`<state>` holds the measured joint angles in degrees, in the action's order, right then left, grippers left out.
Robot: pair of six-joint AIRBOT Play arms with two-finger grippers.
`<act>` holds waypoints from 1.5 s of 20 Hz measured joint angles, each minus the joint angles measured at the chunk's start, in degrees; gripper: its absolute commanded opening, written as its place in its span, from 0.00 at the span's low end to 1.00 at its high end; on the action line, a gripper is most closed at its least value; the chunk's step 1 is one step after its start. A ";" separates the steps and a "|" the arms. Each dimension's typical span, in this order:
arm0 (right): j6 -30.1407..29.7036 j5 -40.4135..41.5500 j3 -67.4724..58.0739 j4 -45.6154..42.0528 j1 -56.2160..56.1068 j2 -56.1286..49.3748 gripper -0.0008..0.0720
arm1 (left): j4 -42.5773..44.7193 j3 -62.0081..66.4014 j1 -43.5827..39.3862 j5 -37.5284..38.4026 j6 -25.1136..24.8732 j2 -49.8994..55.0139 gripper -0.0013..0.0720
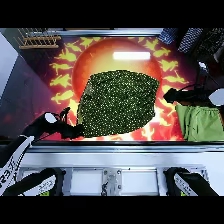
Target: Fold the clothes and pants, and hang the long-sleeved shirts on hangers.
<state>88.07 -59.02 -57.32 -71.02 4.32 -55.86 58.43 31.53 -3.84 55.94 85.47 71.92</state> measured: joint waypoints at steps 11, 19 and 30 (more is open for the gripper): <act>5.92 9.49 16.44 13.99 3.98 -13.25 0.71 | 0.09 -0.15 1.22 -2.86 0.00 -10.29 0.02; -1.49 19.85 18.18 28.09 -0.37 -21.62 0.56 | 0.02 -0.17 -2.38 -3.04 0.00 -6.80 0.02; -4.15 10.12 6.16 12.09 -0.74 -9.84 0.02 | -0.04 13.25 8.83 1.77 0.02 -21.86 0.02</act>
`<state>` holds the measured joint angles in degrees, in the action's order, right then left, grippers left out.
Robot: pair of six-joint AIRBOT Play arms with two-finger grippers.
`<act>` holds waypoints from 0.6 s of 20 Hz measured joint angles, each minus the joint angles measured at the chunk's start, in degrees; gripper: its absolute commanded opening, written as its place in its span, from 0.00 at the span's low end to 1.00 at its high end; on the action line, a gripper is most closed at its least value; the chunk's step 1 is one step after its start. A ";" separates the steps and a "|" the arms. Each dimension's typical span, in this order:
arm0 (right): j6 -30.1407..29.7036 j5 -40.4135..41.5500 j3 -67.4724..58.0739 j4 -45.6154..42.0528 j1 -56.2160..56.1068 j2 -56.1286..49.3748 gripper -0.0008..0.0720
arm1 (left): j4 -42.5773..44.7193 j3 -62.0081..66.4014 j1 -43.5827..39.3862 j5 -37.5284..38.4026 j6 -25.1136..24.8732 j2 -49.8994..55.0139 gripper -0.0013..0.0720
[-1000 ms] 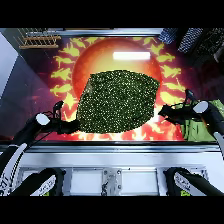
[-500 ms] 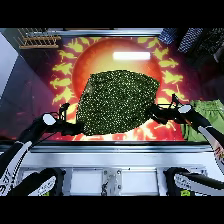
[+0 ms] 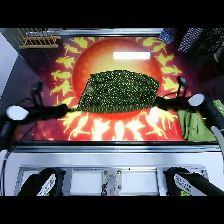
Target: Fold the clothes and pants, and hang the long-sleeved shirts on hangers.
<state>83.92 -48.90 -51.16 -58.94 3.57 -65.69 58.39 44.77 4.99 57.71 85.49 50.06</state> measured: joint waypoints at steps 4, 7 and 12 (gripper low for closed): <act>-0.15 -7.63 -14.82 -2.29 -0.07 11.04 0.02 | -0.44 18.21 2.86 1.55 0.00 -9.84 0.02; -0.13 -10.75 -22.60 -2.97 -0.07 19.17 0.02 | -0.37 29.70 3.54 -0.17 0.00 -16.70 0.02; 2.47 -13.29 -27.39 -3.28 -0.07 31.65 0.02 | -0.02 40.35 3.85 -4.61 0.00 -24.26 0.02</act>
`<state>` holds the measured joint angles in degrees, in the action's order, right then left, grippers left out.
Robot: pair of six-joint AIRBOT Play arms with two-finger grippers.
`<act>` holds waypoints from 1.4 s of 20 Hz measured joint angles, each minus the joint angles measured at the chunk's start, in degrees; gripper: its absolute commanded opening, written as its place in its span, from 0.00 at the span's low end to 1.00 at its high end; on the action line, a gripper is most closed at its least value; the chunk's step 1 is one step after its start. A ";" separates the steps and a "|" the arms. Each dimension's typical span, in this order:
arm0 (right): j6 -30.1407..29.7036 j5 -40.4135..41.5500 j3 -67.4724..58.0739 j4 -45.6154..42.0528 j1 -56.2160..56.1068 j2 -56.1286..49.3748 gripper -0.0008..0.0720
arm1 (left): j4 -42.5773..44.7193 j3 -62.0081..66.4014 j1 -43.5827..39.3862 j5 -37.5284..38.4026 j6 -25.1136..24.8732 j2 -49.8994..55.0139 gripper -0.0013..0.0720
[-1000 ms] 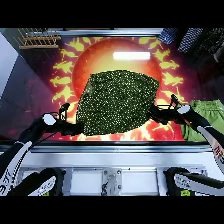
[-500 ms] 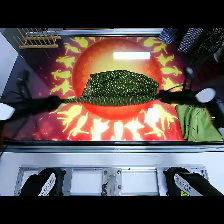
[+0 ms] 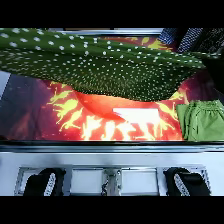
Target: Fold the clothes and pants, and hang the long-sleeved shirts on hangers.
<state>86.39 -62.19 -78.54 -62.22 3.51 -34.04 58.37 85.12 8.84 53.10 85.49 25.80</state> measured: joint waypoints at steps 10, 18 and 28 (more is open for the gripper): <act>11.65 -18.82 -0.90 -0.04 0.00 -8.00 0.02 | -0.04 -1.40 -0.81 0.68 1.57 15.47 0.02; 8.66 -16.70 -1.09 -2.99 0.00 -41.48 0.02 | 0.20 1.79 -7.80 -1.49 1.95 50.29 0.02; 7.91 -7.30 -0.11 -9.11 -0.66 -46.16 0.02 | 1.14 10.38 -8.09 8.70 1.29 62.20 0.02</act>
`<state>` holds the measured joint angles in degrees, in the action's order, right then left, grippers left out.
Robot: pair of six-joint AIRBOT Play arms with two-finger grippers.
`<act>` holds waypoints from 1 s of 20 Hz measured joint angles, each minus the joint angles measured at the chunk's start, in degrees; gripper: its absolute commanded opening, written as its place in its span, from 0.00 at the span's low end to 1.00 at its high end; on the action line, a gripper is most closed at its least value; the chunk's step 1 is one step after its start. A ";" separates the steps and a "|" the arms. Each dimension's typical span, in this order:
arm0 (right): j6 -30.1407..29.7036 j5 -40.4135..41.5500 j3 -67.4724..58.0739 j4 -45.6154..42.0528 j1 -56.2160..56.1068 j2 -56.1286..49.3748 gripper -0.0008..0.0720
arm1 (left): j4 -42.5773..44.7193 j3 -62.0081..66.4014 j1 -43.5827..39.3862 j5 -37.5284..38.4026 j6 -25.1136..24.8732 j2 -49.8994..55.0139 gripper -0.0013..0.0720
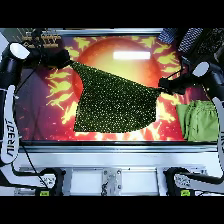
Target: Fold the clothes and pants, and hang the long-sleeved shirts on hangers.
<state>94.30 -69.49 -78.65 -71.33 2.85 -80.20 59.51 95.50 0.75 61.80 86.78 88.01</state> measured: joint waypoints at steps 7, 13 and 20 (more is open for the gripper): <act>0.02 -1.68 15.61 -2.67 -1.68 14.32 0.02 | 4.79 -28.96 0.09 1.27 -1.33 -17.31 0.02; 0.17 4.59 32.09 -2.25 -4.07 18.64 0.02 | 5.86 -52.83 0.24 -5.86 -1.57 -25.73 0.02; 0.20 17.16 42.97 -1.38 -8.28 17.53 0.03 | 5.31 -65.72 0.26 -17.00 -1.55 -27.30 0.02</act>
<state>94.50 -52.34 -35.68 -72.71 -5.43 -62.67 64.82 29.78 1.02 44.80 85.23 60.71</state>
